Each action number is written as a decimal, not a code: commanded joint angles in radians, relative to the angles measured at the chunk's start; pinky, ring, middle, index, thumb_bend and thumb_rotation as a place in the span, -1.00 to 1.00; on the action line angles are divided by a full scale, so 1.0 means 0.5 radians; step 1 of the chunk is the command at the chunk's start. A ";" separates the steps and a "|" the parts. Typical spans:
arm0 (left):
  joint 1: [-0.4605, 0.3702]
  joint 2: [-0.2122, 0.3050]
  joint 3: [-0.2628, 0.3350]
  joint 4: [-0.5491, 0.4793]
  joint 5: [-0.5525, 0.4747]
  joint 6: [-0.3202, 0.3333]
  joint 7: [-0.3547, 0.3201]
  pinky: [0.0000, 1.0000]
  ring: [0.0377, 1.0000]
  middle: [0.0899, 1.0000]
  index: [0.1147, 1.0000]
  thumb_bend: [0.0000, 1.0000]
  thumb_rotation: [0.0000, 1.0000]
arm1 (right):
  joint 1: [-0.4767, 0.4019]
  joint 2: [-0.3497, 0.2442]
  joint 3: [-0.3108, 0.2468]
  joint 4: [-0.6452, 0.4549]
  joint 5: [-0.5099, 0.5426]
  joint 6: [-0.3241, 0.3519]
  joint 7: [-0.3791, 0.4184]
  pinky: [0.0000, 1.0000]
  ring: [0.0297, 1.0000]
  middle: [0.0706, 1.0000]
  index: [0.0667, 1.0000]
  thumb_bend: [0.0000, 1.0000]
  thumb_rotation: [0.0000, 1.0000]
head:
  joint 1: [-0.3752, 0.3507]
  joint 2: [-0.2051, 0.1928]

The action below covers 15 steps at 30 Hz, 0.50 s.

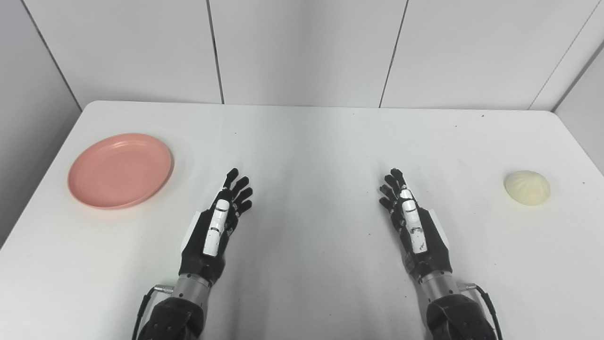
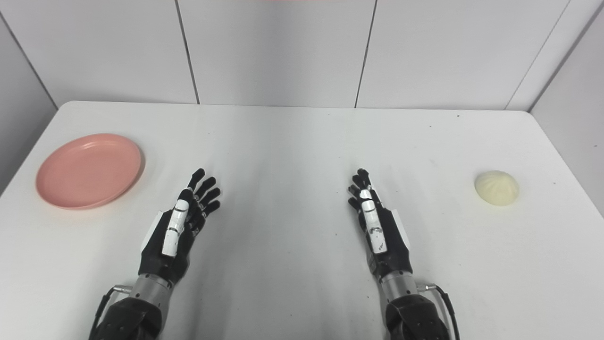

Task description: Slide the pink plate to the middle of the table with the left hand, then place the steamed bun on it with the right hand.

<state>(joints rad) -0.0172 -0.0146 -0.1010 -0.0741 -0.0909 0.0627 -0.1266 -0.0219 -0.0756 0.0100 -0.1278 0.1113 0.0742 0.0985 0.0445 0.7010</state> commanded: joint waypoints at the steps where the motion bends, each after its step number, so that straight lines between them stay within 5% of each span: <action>1: 0.017 -0.003 -0.011 0.047 -0.008 0.065 -0.013 0.85 0.87 0.91 0.92 -0.06 1.00 | -0.001 0.010 0.006 -0.038 0.012 0.010 0.012 0.89 0.89 0.93 0.95 -0.28 1.00 | -0.001 0.002; 9: 0.021 -0.001 -0.012 0.035 -0.014 0.081 -0.018 0.86 0.88 0.92 0.92 -0.07 1.00 | 0.002 0.011 0.013 -0.046 0.016 0.020 0.017 0.90 0.90 0.93 0.95 -0.27 1.00 | 0.014 -0.004; 15: -0.003 -0.018 -0.036 0.130 0.015 0.017 -0.017 0.86 0.87 0.91 0.93 -0.03 1.00 | -0.005 -0.025 -0.006 -0.037 0.059 0.021 0.043 0.95 0.92 0.95 0.97 -0.35 1.00 | 0.220 -0.062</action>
<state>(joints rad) -0.0269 -0.0151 -0.1064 -0.0516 -0.0910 0.0511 -0.1294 -0.0216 -0.0810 0.0087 -0.1278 0.1307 0.0745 0.1040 0.1365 0.6750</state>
